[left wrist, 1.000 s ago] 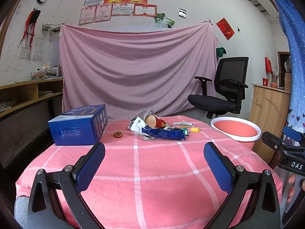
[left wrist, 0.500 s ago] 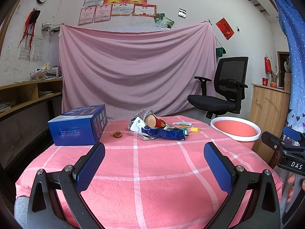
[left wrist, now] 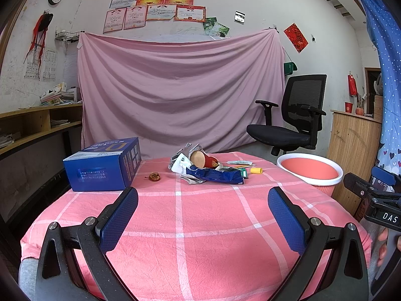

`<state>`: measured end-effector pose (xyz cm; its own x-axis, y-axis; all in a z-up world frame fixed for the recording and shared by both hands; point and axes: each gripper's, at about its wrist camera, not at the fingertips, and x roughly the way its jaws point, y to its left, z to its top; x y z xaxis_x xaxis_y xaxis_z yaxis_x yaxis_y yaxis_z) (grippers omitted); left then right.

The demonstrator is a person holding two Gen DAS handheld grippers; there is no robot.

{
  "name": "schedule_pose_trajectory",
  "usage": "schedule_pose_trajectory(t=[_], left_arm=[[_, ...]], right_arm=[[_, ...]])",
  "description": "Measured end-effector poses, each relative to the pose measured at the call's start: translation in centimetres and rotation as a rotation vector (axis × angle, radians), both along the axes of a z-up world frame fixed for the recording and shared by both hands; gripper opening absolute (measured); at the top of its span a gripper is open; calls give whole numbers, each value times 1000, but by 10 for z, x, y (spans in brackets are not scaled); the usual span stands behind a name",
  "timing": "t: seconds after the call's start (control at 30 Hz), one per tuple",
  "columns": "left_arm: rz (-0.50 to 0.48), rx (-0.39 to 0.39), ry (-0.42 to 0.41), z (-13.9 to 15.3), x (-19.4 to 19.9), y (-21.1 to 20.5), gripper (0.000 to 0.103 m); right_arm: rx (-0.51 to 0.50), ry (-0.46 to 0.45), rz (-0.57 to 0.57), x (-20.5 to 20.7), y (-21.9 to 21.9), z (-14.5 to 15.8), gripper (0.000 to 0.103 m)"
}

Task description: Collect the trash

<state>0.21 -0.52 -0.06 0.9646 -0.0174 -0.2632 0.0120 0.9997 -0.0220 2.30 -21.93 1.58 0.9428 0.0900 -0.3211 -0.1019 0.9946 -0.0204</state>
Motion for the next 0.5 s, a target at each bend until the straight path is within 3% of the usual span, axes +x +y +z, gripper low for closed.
schedule_pose_trajectory(t=[0.5], left_arm=[[0, 0, 0, 0, 0, 0, 102]], right_arm=[[0, 1, 1, 0, -2, 0, 103]])
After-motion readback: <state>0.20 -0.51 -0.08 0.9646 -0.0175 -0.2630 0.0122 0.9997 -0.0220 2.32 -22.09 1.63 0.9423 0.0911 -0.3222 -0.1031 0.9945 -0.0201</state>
